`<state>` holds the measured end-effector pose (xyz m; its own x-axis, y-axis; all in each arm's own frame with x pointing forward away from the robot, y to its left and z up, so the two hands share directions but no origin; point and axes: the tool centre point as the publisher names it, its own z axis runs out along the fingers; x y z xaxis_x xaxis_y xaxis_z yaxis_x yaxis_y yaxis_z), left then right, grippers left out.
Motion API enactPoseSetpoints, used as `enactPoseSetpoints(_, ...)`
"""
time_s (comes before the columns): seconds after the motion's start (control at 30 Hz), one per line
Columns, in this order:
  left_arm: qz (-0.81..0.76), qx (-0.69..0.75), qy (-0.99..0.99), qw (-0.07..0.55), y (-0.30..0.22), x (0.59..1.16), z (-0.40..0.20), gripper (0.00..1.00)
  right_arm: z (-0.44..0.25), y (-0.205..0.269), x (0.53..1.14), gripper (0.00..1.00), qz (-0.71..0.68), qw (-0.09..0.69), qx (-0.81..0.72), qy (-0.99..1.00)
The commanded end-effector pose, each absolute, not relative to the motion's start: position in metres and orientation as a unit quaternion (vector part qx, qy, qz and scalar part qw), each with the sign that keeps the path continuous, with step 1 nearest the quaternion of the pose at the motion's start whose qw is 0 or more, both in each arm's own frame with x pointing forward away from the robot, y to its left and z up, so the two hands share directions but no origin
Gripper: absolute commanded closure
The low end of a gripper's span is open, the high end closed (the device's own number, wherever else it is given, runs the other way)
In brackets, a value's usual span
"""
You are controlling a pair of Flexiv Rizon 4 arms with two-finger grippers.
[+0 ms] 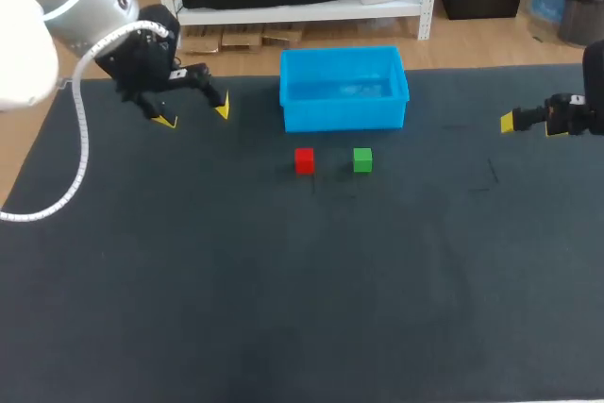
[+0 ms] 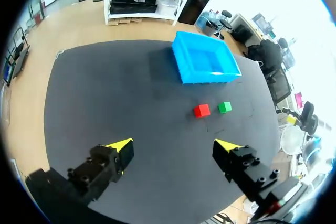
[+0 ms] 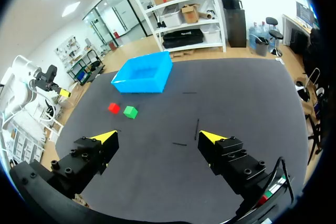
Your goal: Use the left arm to pick the red cube and place it into the blue plastic box first, then use the right arm to grasp the green cube and put it into the same blue plastic box after the first action is fully finished.
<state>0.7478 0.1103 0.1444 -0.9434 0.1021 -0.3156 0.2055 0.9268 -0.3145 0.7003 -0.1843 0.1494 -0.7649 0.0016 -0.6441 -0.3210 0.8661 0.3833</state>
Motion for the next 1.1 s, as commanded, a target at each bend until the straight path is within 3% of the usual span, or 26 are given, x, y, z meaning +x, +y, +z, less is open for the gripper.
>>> enactPoseSetpoints(0.03, -0.172, 0.078, 0.971, 0.148, 0.11, 0.748, 0.145, 0.0, 0.149, -0.185, 0.7, 0.0, 0.243, 0.331, -0.088, 0.907)
enactPoseSetpoints(0.3, -0.11, 0.088, 0.988, 0.065, 0.066, 0.779, 0.145, 0.0, 0.149, -0.185, 0.7, 0.0, 0.243, 0.331, -0.088, 0.907)
enactPoseSetpoints(1.1, -0.077, 0.055, 0.995, 0.016, -0.001, 0.824, 0.095, 0.0, 0.149, -0.185, 0.7, 0.0, 0.243, 0.331, -0.088, 0.907)
